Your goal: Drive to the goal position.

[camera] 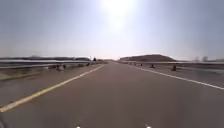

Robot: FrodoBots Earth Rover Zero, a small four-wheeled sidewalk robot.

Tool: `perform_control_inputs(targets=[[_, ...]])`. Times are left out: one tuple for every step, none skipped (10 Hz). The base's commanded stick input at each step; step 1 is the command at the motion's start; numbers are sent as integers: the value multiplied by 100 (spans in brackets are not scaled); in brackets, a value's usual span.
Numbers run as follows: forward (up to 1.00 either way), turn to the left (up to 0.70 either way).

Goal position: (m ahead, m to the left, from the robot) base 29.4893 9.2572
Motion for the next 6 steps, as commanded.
perform_control_inputs(targets=[[70,0],[70,0],[70,0],[70,0],[70,0],[70,0]])
